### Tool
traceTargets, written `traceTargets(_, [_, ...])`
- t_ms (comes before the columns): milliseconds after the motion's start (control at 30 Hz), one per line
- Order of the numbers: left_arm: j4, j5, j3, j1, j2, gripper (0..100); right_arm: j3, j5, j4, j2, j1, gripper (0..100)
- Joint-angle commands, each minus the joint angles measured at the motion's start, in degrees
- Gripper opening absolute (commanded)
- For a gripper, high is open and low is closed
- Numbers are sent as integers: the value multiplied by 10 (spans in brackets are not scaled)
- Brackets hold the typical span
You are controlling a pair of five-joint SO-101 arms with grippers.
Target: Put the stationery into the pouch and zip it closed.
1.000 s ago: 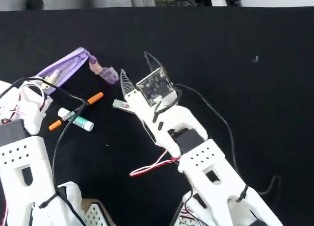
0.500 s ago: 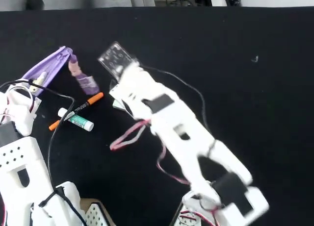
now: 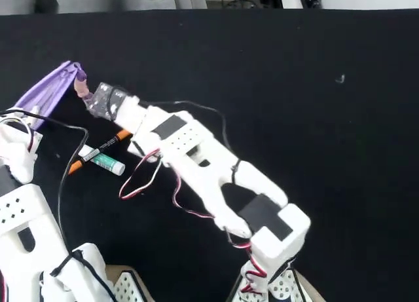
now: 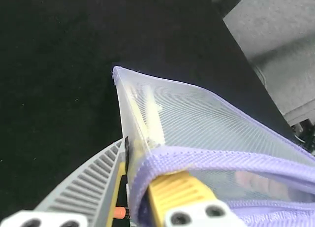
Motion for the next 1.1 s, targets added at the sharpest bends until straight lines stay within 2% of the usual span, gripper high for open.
traceTargets(0, [-10,7,-41,-20,-13,29,-30,5,-54,15,-22,240])
traceTargets(200, [-17,8,-44,-75,-13,29,-35,15,-115,48,-25,240])
traceTargets(433, [-49,8,-39,-165,-9,29,-100,57,-93,100,-26,240])
traceTargets(600, [-59,8,-39,-196,-11,29,-152,128,-89,149,-38,240])
traceTargets(733, [-59,8,-43,-204,-10,29,-219,182,-33,186,-55,240])
traceTargets(933, [-59,8,-41,-204,-11,29,-365,289,106,240,-82,240])
traceTargets(1067, [-59,7,-38,-204,-12,29,-469,324,168,295,-91,240])
